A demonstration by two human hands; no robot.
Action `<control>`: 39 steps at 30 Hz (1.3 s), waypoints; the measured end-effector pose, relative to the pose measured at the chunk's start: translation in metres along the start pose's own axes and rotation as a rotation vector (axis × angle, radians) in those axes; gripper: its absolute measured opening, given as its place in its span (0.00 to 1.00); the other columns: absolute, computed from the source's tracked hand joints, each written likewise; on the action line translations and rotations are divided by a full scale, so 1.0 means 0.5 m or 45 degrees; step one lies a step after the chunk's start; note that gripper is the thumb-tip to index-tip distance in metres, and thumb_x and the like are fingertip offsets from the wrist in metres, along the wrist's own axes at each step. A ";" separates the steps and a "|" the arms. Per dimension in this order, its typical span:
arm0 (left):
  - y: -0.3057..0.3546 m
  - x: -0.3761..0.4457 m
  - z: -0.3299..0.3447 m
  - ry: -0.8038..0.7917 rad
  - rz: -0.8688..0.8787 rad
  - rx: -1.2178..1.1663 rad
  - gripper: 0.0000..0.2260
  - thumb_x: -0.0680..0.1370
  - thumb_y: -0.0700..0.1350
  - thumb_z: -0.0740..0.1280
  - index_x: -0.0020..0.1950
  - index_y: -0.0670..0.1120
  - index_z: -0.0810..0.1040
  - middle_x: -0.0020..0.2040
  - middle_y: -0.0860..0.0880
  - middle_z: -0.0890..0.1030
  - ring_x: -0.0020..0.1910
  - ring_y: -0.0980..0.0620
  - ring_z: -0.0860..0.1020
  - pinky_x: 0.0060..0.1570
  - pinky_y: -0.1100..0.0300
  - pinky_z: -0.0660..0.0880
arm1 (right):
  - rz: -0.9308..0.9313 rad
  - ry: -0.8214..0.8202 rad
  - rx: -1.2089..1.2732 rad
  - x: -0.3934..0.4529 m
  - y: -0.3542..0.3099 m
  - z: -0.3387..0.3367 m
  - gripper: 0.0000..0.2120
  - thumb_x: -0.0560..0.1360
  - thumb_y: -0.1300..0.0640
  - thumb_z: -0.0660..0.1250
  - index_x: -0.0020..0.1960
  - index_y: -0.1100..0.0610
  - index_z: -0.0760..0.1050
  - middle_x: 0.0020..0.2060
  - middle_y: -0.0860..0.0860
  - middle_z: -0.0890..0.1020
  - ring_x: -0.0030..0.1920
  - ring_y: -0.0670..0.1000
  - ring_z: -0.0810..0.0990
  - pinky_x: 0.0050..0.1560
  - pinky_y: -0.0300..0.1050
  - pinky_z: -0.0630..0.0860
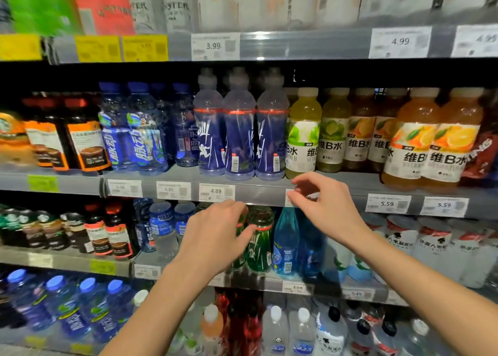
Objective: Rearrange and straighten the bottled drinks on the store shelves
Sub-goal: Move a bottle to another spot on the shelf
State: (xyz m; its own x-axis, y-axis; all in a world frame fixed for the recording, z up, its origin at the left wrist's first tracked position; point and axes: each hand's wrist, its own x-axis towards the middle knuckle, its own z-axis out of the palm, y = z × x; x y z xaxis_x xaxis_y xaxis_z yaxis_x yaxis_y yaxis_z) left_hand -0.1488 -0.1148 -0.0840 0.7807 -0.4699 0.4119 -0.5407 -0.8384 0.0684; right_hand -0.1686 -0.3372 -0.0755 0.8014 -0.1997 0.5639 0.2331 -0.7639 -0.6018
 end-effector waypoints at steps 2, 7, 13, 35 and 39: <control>0.004 0.013 0.000 0.006 0.004 -0.003 0.17 0.80 0.62 0.58 0.62 0.55 0.73 0.57 0.58 0.78 0.56 0.56 0.78 0.42 0.59 0.72 | -0.003 0.013 -0.009 0.012 0.004 -0.007 0.08 0.73 0.52 0.73 0.51 0.50 0.81 0.42 0.44 0.84 0.45 0.43 0.82 0.52 0.45 0.79; 0.024 0.048 0.004 0.040 0.011 -0.061 0.17 0.79 0.62 0.59 0.64 0.56 0.72 0.60 0.58 0.78 0.59 0.55 0.77 0.49 0.57 0.75 | 0.017 0.038 -0.041 0.036 0.017 -0.030 0.07 0.73 0.52 0.73 0.51 0.50 0.81 0.41 0.42 0.83 0.45 0.41 0.81 0.49 0.39 0.76; 0.048 0.083 0.008 0.081 0.014 -0.140 0.18 0.79 0.62 0.60 0.66 0.57 0.72 0.62 0.59 0.78 0.62 0.56 0.76 0.55 0.55 0.76 | 0.041 0.095 -0.037 0.067 0.035 -0.055 0.11 0.72 0.54 0.74 0.53 0.53 0.78 0.42 0.44 0.81 0.44 0.44 0.81 0.49 0.40 0.77; 0.300 0.198 0.028 0.097 0.255 -0.384 0.22 0.79 0.59 0.63 0.71 0.56 0.67 0.66 0.58 0.74 0.64 0.55 0.73 0.59 0.53 0.75 | 0.167 0.639 -0.035 0.034 0.178 -0.296 0.11 0.72 0.56 0.75 0.49 0.53 0.74 0.41 0.49 0.79 0.39 0.49 0.77 0.44 0.46 0.77; 0.389 0.249 0.043 0.119 0.244 -0.504 0.28 0.78 0.58 0.65 0.75 0.55 0.61 0.70 0.56 0.72 0.68 0.52 0.72 0.59 0.51 0.75 | 0.226 0.727 -0.106 0.029 0.217 -0.355 0.19 0.71 0.56 0.76 0.56 0.52 0.69 0.52 0.51 0.75 0.50 0.52 0.76 0.50 0.46 0.74</control>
State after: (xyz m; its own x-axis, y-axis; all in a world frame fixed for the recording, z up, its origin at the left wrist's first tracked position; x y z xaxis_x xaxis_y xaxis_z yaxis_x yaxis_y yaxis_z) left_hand -0.1501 -0.3423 -0.0392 0.6328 -0.5646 0.5299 -0.7654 -0.5597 0.3177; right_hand -0.2297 -0.5321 -0.0323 0.3963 -0.6087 0.6873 0.0603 -0.7298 -0.6810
